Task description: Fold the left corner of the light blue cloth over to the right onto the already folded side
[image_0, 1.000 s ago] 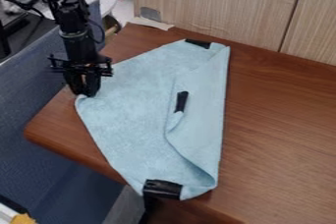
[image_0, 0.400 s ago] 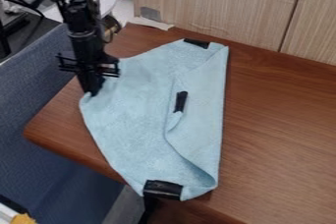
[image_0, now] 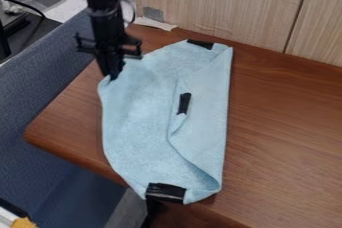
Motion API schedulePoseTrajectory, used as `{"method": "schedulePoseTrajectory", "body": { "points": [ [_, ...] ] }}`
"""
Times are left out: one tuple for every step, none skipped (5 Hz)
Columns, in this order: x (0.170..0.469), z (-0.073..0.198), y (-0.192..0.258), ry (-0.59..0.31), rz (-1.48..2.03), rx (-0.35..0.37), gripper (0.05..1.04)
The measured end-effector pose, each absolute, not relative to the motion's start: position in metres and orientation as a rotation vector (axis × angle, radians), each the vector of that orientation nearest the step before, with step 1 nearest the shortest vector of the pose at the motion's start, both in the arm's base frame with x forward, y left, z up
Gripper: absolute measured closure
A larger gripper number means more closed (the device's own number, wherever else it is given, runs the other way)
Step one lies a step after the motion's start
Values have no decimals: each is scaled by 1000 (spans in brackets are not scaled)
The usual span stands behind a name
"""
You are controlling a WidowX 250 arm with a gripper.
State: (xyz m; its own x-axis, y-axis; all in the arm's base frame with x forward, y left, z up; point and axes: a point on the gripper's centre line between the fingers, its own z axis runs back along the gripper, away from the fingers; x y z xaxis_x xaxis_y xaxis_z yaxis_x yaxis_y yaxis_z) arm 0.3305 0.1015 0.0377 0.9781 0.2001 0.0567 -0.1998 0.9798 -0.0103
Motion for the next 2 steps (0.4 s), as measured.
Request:
{"method": "schedulePoseTrajectory", "body": {
  "points": [
    [340, 59, 74, -112, 179, -22, 1015],
    [349, 61, 39, -132, 112, -46, 1015]
  ]
}}
